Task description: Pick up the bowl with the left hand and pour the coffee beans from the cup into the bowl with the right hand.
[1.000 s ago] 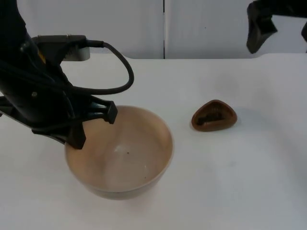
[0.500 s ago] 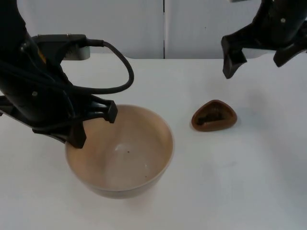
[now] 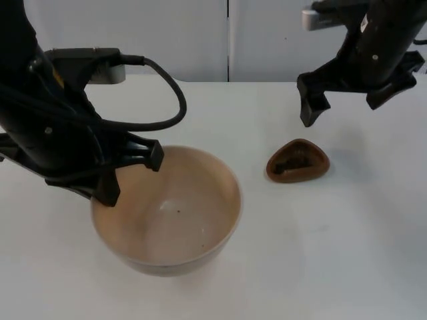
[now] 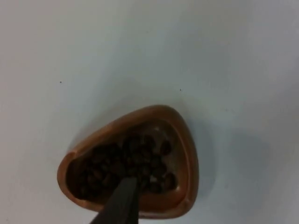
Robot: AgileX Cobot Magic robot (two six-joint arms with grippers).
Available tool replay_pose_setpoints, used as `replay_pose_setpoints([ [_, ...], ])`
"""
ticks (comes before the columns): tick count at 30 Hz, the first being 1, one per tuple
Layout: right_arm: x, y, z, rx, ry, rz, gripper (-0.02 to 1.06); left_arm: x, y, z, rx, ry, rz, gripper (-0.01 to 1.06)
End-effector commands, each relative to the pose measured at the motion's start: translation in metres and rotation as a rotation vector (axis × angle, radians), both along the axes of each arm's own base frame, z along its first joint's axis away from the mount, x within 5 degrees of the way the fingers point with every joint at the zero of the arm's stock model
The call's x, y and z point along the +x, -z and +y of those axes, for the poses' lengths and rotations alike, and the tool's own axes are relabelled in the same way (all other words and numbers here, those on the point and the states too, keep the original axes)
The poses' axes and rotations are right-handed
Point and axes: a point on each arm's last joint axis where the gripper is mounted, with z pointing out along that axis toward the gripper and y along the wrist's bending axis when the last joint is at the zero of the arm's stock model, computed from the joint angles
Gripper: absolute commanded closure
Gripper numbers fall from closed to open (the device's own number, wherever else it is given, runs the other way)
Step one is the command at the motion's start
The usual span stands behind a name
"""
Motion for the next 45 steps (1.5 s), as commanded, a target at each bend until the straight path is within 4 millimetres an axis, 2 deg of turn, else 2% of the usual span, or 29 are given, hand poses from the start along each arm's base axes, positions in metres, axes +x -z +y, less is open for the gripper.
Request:
replay_pose_setpoints([
  [1,0.002,0.004,0.002,-0.002,-0.008,-0.008,0.07,0.001,-0.004,-0.002,-0.015,-0.008,-0.023,1.05],
  [6,0.005,0.015,0.004,-0.003,-0.012,-0.007,0.09,0.001,-0.004,-0.002,-0.016,-0.009,-0.026,1.05],
  [14,0.018,0.017,0.008,-0.031,-0.009,0.039,0.09,0.001,-0.004,-0.002,-0.016,-0.009,-0.026,1.05],
  [19,0.024,0.033,0.011,-0.059,-0.002,0.107,0.09,0.001,-0.004,-0.002,-0.016,-0.009,-0.026,1.05],
  [27,0.025,0.05,0.011,-0.072,-0.004,0.135,0.09,0.001,-0.004,-0.002,-0.016,-0.009,-0.026,1.05],
  [33,0.026,0.051,0.012,-0.066,-0.009,0.12,0.17,0.001,-0.004,-0.002,-0.016,-0.009,-0.026,1.05],
  [40,0.027,0.063,0.012,-0.069,-0.01,0.13,0.18,0.001,-0.004,-0.002,-0.016,-0.009,-0.026,1.05],
  [45,0.027,0.063,0.013,-0.069,-0.01,0.129,0.21,0.001,-0.004,-0.002,-0.016,-0.009,-0.026,1.05],
])
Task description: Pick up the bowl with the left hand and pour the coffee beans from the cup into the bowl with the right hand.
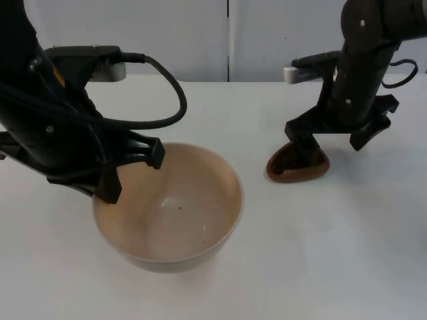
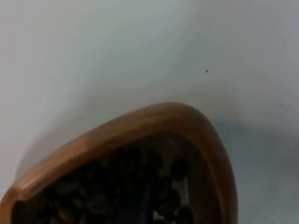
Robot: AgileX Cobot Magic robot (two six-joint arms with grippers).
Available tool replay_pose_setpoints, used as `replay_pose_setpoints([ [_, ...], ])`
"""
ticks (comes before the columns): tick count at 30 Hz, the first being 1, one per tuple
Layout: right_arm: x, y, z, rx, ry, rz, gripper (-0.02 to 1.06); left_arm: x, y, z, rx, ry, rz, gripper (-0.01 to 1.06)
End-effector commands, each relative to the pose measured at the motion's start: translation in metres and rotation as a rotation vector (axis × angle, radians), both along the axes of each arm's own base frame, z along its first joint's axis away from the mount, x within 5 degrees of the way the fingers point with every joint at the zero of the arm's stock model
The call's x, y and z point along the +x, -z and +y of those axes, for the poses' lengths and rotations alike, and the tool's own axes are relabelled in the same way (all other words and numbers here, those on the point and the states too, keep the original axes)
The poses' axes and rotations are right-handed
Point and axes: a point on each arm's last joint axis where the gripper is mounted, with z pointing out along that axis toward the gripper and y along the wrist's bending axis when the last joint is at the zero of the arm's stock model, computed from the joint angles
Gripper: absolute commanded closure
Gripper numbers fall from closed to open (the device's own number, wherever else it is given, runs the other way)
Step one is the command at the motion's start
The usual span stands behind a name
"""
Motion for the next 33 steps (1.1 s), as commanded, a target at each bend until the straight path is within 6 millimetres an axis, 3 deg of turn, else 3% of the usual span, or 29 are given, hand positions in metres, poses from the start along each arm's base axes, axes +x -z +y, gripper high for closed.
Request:
replay_pose_setpoints([
  [1,0.0016,-0.0042,0.0024,0.004,-0.014,-0.02,0.21,0.0,-0.0036,-0.0011,-0.011,-0.008,-0.011,1.05],
  [6,0.0023,-0.0021,0.0028,0.007,-0.015,-0.024,0.27,0.0,-0.0036,-0.0011,-0.011,-0.008,-0.011,1.05],
  [22,0.0024,0.0038,0.0029,0.004,-0.015,-0.017,0.29,-0.0004,-0.0034,-0.001,-0.01,-0.008,-0.007,1.05],
  [25,0.0024,0.0038,0.0029,0.004,-0.015,-0.017,0.35,-0.0004,-0.0034,-0.001,-0.01,-0.008,-0.007,1.05],
  [29,0.0024,0.0038,0.0029,0.004,-0.015,-0.017,0.57,-0.0002,-0.0035,-0.0011,-0.011,-0.008,-0.009,1.05],
  [30,0.0024,0.0038,0.0029,0.004,-0.015,-0.017,0.57,-0.0002,-0.0035,-0.0011,-0.011,-0.008,-0.009,1.05],
  [33,0.0024,0.0038,0.0029,0.004,-0.015,-0.017,0.71,-0.0003,-0.0036,-0.0015,-0.017,-0.013,-0.007,1.05],
])
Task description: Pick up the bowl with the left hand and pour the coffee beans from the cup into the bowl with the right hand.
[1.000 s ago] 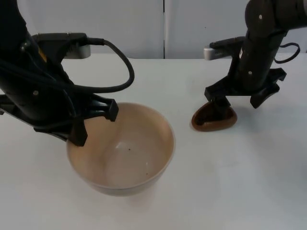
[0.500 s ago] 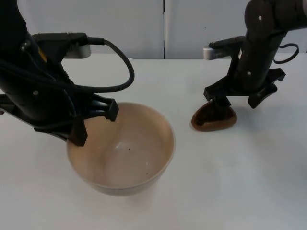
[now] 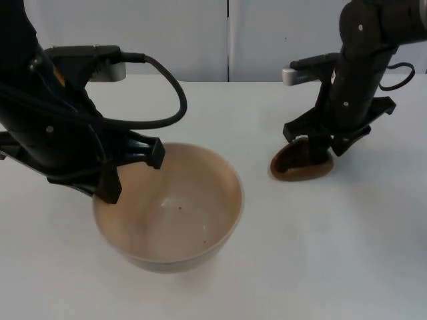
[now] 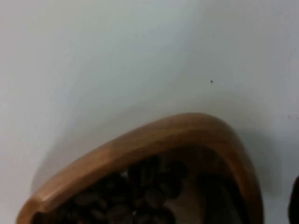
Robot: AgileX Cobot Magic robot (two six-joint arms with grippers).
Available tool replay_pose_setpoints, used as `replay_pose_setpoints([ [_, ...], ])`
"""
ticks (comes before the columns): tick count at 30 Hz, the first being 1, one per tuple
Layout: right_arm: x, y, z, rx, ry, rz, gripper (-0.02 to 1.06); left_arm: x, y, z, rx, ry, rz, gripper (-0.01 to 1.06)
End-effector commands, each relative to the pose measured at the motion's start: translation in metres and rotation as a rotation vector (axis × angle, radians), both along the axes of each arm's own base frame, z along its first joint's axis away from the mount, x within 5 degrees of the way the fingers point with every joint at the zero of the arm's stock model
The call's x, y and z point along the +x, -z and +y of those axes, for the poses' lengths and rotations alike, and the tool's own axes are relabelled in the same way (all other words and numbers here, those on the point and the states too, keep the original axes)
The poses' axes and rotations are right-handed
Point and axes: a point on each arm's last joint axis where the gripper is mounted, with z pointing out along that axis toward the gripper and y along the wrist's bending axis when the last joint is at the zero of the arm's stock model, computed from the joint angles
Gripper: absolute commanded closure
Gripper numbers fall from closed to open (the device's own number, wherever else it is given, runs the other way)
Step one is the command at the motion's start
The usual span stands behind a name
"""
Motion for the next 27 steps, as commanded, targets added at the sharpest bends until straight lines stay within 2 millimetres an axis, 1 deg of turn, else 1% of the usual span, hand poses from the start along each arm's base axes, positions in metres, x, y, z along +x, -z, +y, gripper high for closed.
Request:
replay_pose_setpoints([
  [1,0.0,-0.001,0.002,-0.003,-0.011,-0.003,0.75,0.0,-0.004,-0.001,-0.017,-0.013,-0.007,1.05],
  [2,0.0,-0.001,0.002,-0.003,-0.011,-0.003,0.79,0.0,-0.004,-0.001,-0.017,-0.013,-0.007,1.05],
  [3,0.0,-0.001,0.002,-0.003,-0.011,-0.003,0.79,0.0,-0.004,-0.001,-0.017,-0.013,-0.007,1.05],
  [4,0.0,-0.001,0.002,-0.003,-0.011,-0.003,0.82,0.0,-0.004,-0.001,-0.017,-0.013,-0.007,1.05],
  [7,0.0,-0.001,0.002,-0.003,-0.011,-0.003,0.93,0.0,-0.004,-0.001,-0.017,-0.013,-0.007,1.05],
  [8,0.0,-0.001,0.002,-0.003,-0.011,-0.003,0.93,0.0,-0.004,-0.001,-0.017,-0.013,-0.007,1.05],
  [12,-0.001,-0.001,0.001,-0.006,-0.01,0.004,1.04,0.0,-0.004,-0.001,-0.017,-0.013,-0.007,1.05],
  [18,-0.001,-0.001,0.001,-0.008,-0.01,0.008,1.04,0.0,-0.004,-0.001,-0.017,-0.013,-0.007,1.05],
  [22,-0.001,-0.013,0.001,0.002,-0.007,-0.015,1.04,0.0,-0.004,-0.001,-0.017,-0.013,-0.007,1.05],
  [23,-0.001,-0.013,0.001,0.002,-0.007,-0.015,1.04,0.0,-0.004,-0.001,-0.017,-0.013,-0.007,1.05],
  [27,-0.001,-0.029,0.002,0.021,-0.006,-0.048,1.04,0.0,-0.004,-0.002,-0.017,-0.013,-0.009,1.05],
])
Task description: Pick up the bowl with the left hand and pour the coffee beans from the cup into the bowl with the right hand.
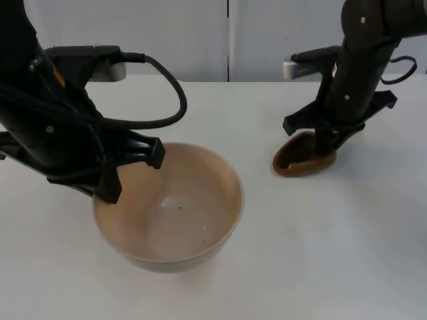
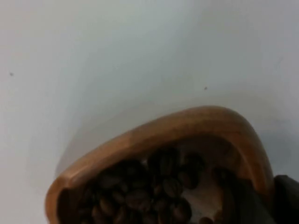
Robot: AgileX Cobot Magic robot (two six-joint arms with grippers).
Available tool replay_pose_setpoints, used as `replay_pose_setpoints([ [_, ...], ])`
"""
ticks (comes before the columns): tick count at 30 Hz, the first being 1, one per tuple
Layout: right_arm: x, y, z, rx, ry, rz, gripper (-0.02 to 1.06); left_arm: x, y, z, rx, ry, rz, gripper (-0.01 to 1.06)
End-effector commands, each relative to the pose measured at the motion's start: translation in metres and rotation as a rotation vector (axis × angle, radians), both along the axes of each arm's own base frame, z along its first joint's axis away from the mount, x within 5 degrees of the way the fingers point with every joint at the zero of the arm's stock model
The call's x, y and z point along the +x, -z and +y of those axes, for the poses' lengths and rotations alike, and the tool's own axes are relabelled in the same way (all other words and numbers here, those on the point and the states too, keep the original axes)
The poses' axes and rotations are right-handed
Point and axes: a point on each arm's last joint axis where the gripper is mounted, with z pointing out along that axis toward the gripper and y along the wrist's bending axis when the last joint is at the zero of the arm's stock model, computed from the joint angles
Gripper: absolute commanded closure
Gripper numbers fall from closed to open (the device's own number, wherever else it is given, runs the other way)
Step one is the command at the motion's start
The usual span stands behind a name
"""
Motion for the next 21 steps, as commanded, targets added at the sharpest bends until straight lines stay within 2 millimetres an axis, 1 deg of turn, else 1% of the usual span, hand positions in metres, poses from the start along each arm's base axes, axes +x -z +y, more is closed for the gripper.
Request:
replay_pose_setpoints([
  [1,-0.001,-0.015,0.002,0.009,-0.007,-0.025,1.04,0.0,-0.004,-0.001,-0.016,-0.012,-0.009,1.05],
  [5,-0.001,-0.037,0.001,0.026,-0.007,-0.067,1.04,0.0,-0.004,-0.001,-0.016,-0.012,-0.009,1.05],
  [7,-0.002,-0.04,0.001,0.028,-0.007,-0.072,1.04,0.0,-0.004,-0.001,-0.016,-0.012,-0.009,1.05],
  [10,-0.003,-0.053,0.001,0.039,-0.005,-0.088,1.04,0.0,-0.004,-0.001,-0.016,-0.012,-0.009,1.05],
  [11,-0.005,-0.062,0.0,0.042,-0.004,-0.097,1.04,0.0,-0.004,-0.001,-0.016,-0.012,-0.009,1.05],
  [12,-0.005,-0.062,0.0,0.042,-0.004,-0.097,1.04,0.0,-0.004,-0.001,-0.016,-0.012,-0.009,1.05],
  [14,-0.007,-0.074,-0.001,0.047,-0.008,-0.106,1.04,0.0,-0.004,-0.001,-0.016,-0.012,-0.009,1.05],
  [17,-0.016,-0.102,-0.005,0.046,-0.018,-0.121,1.04,0.0,-0.004,-0.001,-0.016,-0.012,-0.009,1.05],
  [18,-0.016,-0.102,-0.005,0.046,-0.018,-0.121,1.04,0.0,-0.004,-0.001,-0.016,-0.012,-0.009,1.05],
  [21,-0.026,-0.128,-0.009,0.044,-0.028,-0.128,1.04,0.0,-0.004,-0.001,-0.016,-0.012,-0.009,1.05],
])
